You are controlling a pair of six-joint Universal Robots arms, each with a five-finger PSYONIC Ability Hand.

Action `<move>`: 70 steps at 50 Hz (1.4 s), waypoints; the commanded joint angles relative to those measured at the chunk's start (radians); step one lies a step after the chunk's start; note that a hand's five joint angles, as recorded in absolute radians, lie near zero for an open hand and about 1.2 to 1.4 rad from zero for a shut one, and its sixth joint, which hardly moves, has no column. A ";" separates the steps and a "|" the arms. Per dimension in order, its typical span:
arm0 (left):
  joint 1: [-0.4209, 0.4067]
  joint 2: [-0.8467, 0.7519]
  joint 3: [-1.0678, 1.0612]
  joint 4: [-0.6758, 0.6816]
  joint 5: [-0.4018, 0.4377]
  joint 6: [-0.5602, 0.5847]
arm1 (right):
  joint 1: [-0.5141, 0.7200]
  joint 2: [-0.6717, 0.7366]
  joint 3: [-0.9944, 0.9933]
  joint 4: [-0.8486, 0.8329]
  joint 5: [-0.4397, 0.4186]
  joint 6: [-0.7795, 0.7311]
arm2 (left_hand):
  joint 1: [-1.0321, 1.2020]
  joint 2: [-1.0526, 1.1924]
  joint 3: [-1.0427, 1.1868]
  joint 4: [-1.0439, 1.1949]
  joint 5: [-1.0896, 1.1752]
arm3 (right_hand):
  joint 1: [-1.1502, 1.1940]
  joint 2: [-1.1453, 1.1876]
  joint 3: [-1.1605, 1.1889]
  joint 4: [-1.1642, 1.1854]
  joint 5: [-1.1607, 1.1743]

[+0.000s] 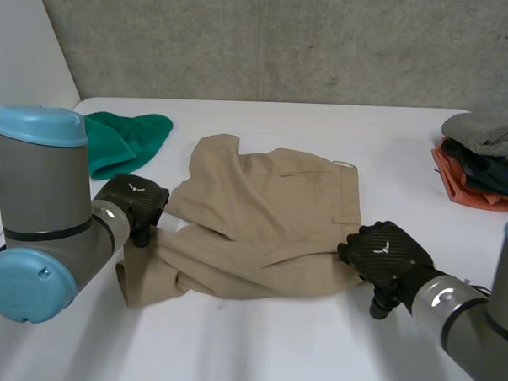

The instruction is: Fold the laundry.

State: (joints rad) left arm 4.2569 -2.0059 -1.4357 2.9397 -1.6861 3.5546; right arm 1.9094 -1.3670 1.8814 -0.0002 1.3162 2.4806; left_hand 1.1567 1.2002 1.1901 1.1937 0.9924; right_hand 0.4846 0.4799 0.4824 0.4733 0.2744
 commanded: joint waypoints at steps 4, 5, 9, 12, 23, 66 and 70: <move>0.000 -0.017 0.008 0.004 0.009 0.004 | 0.066 0.158 -0.011 -0.358 0.055 0.067 | 0.240 0.196 0.206 0.203 0.229 | 0.168 0.173 0.170 0.179 0.204; -0.002 -0.020 0.011 0.004 0.009 0.004 | 0.071 0.170 -0.014 -0.375 0.061 0.067 | 0.240 0.196 0.206 0.203 0.229 | 0.180 0.185 0.182 0.191 0.216; -0.003 -0.042 0.032 0.004 0.011 0.004 | 0.089 0.238 -0.039 -0.449 0.083 0.060 | 0.240 0.196 0.206 0.203 0.229 | 0.233 0.238 0.235 0.244 0.269; -0.003 -0.066 0.058 0.006 0.011 0.004 | 0.092 0.292 -0.080 -0.466 0.097 0.054 | 0.240 0.196 0.206 0.203 0.229 | 0.368 0.372 0.370 0.379 0.403; 0.008 -0.128 0.373 0.097 0.049 -0.013 | 0.083 0.309 -0.411 -0.634 0.080 0.060 | 0.240 0.196 0.206 0.203 0.229 | 0.912 0.916 0.914 0.923 0.947; 0.061 -0.005 -0.025 0.418 0.169 -0.138 | 0.051 0.410 -0.495 -0.288 0.143 0.133 | 0.240 0.196 0.206 0.203 0.229 | 0.912 0.916 0.914 0.923 0.947; 0.054 0.137 -0.052 0.268 0.160 -0.109 | 0.042 0.278 -0.466 -0.123 0.143 0.104 | 0.240 0.196 0.206 0.203 0.229 | 0.912 0.916 0.914 0.923 0.947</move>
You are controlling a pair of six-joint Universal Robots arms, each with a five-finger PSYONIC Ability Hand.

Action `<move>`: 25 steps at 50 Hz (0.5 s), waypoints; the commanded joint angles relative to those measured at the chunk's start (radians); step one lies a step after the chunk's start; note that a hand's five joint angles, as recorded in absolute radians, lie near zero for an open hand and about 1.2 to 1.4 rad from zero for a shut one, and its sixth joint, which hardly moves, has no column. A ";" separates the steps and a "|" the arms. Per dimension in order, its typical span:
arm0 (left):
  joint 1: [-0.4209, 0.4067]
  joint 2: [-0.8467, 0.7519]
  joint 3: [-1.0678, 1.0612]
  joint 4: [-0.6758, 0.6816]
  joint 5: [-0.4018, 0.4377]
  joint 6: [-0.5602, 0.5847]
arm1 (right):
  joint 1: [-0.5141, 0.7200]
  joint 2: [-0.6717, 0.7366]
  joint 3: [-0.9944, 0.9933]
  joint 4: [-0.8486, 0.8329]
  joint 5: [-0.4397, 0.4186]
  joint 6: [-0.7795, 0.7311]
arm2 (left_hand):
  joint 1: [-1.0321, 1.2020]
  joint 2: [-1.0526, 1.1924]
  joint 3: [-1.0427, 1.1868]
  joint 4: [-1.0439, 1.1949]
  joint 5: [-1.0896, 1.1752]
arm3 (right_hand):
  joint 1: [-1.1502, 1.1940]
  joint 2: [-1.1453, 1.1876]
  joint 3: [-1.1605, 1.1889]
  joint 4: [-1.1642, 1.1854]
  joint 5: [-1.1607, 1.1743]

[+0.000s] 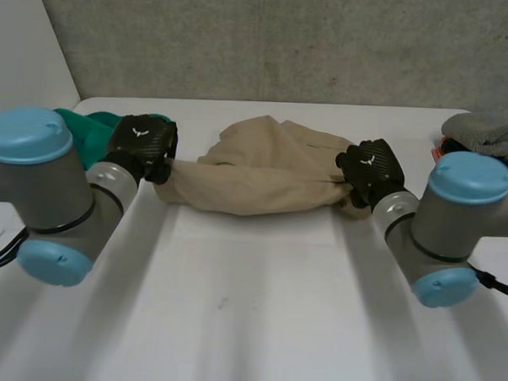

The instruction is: Fold the laundry.

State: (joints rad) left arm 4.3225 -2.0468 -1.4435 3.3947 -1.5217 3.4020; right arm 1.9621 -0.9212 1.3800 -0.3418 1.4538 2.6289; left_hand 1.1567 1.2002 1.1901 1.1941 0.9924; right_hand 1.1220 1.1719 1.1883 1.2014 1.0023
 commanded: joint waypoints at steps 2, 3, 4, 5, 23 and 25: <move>-0.006 0.288 -0.055 -0.300 -0.014 0.066 | -0.029 -0.264 0.045 0.308 -0.001 -0.069 | 0.240 0.196 0.206 0.202 0.229 | 0.274 0.224 0.208 0.195 0.219; -0.003 0.325 -0.057 -0.334 -0.012 0.072 | -0.040 -0.296 0.047 0.337 -0.001 -0.078 | 0.240 0.196 0.206 0.202 0.229 | 0.274 0.224 0.208 0.195 0.219; 0.000 0.362 -0.057 -0.365 -0.011 0.079 | -0.049 -0.329 0.050 0.365 -0.003 -0.087 | 0.240 0.196 0.206 0.202 0.229 | 0.274 0.224 0.208 0.195 0.219; 0.000 0.431 -0.052 -0.426 -0.008 0.088 | -0.061 -0.390 0.048 0.416 -0.006 -0.105 | 0.240 0.196 0.206 0.202 0.229 | 0.274 0.224 0.208 0.195 0.219; -0.102 0.524 -0.017 -0.600 -0.002 0.163 | -0.155 -0.489 0.059 0.699 -0.171 -0.199 | 0.240 0.196 0.206 0.202 0.229 | 0.274 0.224 0.208 0.195 0.219; -0.112 0.401 0.008 -0.560 -0.017 0.169 | -0.152 -0.406 0.044 0.695 -0.165 -0.214 | 0.240 0.196 0.206 0.202 0.229 | 0.274 0.224 0.208 0.195 0.219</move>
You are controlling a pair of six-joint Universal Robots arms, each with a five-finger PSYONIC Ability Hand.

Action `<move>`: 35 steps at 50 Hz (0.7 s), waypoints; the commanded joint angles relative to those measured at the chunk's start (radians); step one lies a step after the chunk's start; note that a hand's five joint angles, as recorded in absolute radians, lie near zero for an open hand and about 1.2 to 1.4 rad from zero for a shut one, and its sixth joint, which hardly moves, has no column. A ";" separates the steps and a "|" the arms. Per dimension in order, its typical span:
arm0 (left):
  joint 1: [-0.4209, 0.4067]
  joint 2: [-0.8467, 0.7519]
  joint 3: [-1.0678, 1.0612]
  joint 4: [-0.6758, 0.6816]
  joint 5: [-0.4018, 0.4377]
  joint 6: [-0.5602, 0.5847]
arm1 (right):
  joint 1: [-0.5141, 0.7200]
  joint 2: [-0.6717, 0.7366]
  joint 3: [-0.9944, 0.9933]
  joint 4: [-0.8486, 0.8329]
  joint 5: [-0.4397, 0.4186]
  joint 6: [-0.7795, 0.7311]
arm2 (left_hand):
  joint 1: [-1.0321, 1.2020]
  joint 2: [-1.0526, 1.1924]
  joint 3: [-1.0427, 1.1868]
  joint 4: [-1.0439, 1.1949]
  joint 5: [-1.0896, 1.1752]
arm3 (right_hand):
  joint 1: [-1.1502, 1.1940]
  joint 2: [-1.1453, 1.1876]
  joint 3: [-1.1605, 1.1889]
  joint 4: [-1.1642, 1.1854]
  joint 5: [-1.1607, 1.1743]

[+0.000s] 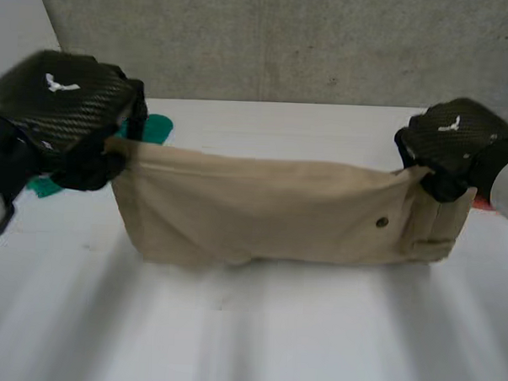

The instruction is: Fold the laundry.

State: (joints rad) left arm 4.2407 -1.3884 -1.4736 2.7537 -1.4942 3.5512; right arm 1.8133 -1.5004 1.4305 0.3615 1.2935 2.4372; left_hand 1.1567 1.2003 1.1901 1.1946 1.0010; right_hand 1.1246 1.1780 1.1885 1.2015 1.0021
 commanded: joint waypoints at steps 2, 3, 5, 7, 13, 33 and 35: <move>-0.036 -0.348 0.065 0.110 -0.055 0.023 | 0.000 0.230 -0.033 -0.021 0.004 -0.029 | 0.240 0.196 0.206 0.202 0.221 | 0.272 0.218 0.208 0.195 0.220; -0.038 -0.442 0.109 0.133 -0.066 0.023 | 0.006 0.294 -0.074 -0.045 0.016 -0.029 | 0.240 0.196 0.206 0.202 0.221 | 0.272 0.218 0.208 0.195 0.220; -0.044 -0.527 0.176 0.153 -0.078 0.025 | 0.024 0.354 -0.125 -0.081 0.036 -0.021 | 0.240 0.196 0.206 0.202 0.221 | 0.272 0.218 0.208 0.195 0.220; -0.045 -0.642 0.314 0.167 -0.103 0.029 | 0.059 0.422 -0.220 -0.145 0.079 0.003 | 0.240 0.196 0.206 0.202 0.221 | 0.272 0.218 0.208 0.195 0.220; -0.024 -0.751 0.718 0.181 -0.129 0.020 | 0.121 0.488 -0.474 -0.398 0.190 0.104 | 0.240 0.196 0.206 0.202 0.221 | 0.272 0.218 0.208 0.195 0.220; 0.082 -0.600 0.753 0.506 -0.167 -0.172 | 0.210 0.529 -0.553 -1.055 0.193 0.450 | 0.240 0.196 0.206 0.202 0.221 | 0.272 0.218 0.208 0.195 0.220; 0.093 -0.586 0.675 0.521 -0.166 -0.172 | 0.208 0.549 -0.532 -1.040 0.179 0.447 | 0.240 0.196 0.206 0.202 0.221 | 0.272 0.218 0.208 0.195 0.220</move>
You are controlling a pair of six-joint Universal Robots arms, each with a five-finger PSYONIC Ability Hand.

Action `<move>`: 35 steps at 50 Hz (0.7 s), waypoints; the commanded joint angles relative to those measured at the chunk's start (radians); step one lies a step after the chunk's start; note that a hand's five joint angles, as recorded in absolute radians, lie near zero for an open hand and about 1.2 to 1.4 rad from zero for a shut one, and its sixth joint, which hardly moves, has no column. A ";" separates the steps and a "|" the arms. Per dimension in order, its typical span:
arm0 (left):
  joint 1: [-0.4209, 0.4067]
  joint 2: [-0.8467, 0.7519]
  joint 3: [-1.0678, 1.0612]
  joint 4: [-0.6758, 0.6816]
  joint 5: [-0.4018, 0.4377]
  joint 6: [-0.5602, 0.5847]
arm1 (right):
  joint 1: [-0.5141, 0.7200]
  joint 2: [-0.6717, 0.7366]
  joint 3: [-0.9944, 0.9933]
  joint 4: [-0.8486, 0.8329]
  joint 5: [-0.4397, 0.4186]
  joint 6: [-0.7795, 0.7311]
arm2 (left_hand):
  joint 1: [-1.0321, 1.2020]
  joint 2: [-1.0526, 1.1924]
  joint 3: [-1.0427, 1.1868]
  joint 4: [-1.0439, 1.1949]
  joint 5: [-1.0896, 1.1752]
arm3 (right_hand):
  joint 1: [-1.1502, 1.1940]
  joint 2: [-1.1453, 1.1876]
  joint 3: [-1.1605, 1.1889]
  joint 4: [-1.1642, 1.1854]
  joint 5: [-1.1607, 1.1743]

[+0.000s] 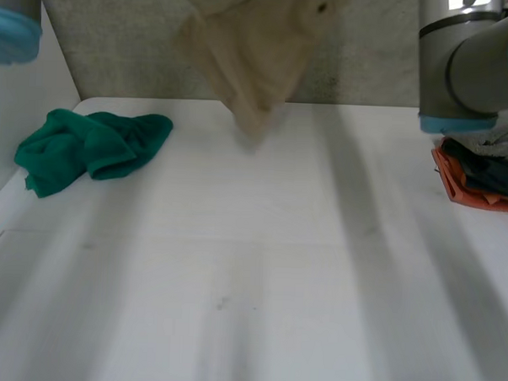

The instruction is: Fold the laundry.

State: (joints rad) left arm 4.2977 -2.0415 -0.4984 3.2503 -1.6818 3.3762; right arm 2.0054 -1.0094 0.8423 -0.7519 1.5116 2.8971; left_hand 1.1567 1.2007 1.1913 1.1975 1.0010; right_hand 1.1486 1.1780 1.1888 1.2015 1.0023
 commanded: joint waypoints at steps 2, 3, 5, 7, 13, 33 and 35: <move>0.048 0.079 -0.415 0.040 0.025 0.008 | 0.013 0.092 0.096 0.092 -0.065 -0.019 | 0.240 0.196 0.205 0.199 0.221 | 0.248 0.218 0.207 0.195 0.219; 0.053 0.079 -0.457 0.046 0.027 0.008 | 0.013 0.103 0.113 0.098 -0.074 -0.022 | 0.240 0.196 0.205 0.199 0.221 | 0.248 0.218 0.207 0.195 0.219; 0.057 0.079 -0.537 0.054 0.033 0.006 | 0.010 0.124 0.155 0.111 -0.096 -0.032 | 0.240 0.196 0.205 0.199 0.221 | 0.248 0.218 0.207 0.195 0.219; 0.056 0.073 -0.656 0.063 0.047 0.006 | 0.006 0.156 0.225 0.127 -0.129 -0.059 | 0.240 0.196 0.205 0.199 0.221 | 0.248 0.218 0.207 0.195 0.219; 0.060 0.035 -0.876 0.085 0.125 0.035 | -0.013 0.216 0.389 0.183 -0.125 -0.199 | 0.240 0.196 0.205 0.199 0.221 | 0.248 0.218 0.207 0.195 0.219; 0.076 0.323 -1.247 -0.404 0.231 0.379 | -0.079 -0.191 0.713 1.029 -0.079 -0.527 | 0.240 0.196 0.205 0.199 0.221 | 0.248 0.218 0.207 0.195 0.219; 0.073 0.366 -1.272 -0.472 0.235 0.411 | -0.089 -0.224 0.739 1.114 -0.085 -0.576 | 0.240 0.196 0.205 0.199 0.221 | 0.248 0.218 0.207 0.195 0.219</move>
State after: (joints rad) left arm 4.3753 -1.8103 -1.6829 2.9916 -1.4502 3.6701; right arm 1.9462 -1.1209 1.5212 0.0579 1.4392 2.4560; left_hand 1.1567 1.2009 1.1913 1.1975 1.0010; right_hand 1.1486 1.1780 1.1921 1.2017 1.0023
